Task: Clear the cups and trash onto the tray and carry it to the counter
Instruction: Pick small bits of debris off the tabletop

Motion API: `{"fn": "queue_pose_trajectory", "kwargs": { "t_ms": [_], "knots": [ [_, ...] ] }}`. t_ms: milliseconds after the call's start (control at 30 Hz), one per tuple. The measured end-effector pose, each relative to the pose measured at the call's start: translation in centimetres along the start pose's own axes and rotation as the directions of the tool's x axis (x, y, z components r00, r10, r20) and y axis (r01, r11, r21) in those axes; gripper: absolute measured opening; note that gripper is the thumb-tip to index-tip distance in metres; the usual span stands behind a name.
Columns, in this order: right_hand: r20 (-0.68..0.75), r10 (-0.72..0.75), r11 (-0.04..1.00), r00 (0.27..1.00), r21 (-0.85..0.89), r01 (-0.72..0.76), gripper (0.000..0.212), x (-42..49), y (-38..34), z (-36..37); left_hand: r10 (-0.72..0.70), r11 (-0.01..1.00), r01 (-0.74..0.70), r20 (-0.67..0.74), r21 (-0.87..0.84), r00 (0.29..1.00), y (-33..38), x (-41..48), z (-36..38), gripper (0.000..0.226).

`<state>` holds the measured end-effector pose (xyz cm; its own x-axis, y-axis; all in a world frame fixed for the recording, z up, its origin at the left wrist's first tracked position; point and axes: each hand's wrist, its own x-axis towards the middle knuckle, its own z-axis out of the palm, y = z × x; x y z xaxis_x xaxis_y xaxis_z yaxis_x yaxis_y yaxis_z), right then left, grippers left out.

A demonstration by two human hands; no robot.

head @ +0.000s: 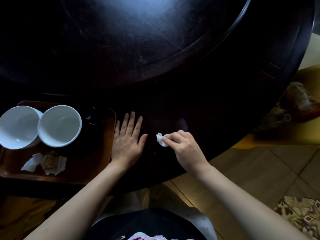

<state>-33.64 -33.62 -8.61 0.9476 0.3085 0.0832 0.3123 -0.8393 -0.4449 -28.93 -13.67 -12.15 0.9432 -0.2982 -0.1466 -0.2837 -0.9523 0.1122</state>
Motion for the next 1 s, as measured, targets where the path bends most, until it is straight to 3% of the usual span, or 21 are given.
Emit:
{"fn": "queue_pose_trajectory", "kwargs": {
  "t_ms": [100, 200, 533, 733, 1000],
  "knots": [
    [-0.165, 0.137, 0.985, 0.977, 0.125, -0.118, 0.022, 0.4, 1.0, -1.4, -0.007, 1.0, 0.007, 0.003, 0.006, 1.0, 0.0, 0.0, 0.1, 0.062],
    [-0.3, 0.311, 0.949, 0.902, 0.149, -0.278, 0.024, 1.9, 3.1, -2.9, -0.003, 1.0, 0.003, -0.002, 0.02, 1.0, 0.0, 0.0, 0.2, 0.062],
    [-0.165, 0.369, 0.929, 0.915, 0.084, -0.36, 0.027, 3.9, 5.1, -1.8, -0.003, 1.0, 0.003, 0.003, 0.011, 1.0, -0.1, -0.1, 0.5, 0.062],
    [-0.206, 0.319, 0.948, 0.925, 0.076, -0.31, 0.021, 1.3, 2.2, -0.6, -0.005, 1.0, 0.005, 0.019, 0.001, 1.0, 0.0, 0.0, 0.5, 0.062],
    [-0.221, 0.385, 0.923, 0.896, 0.092, -0.374, 0.026, -2.1, -2.6, 1.9, 0.006, 1.0, -0.006, 0.022, -0.016, 1.0, -0.2, -0.1, 0.6, 0.06]
  ]
}}
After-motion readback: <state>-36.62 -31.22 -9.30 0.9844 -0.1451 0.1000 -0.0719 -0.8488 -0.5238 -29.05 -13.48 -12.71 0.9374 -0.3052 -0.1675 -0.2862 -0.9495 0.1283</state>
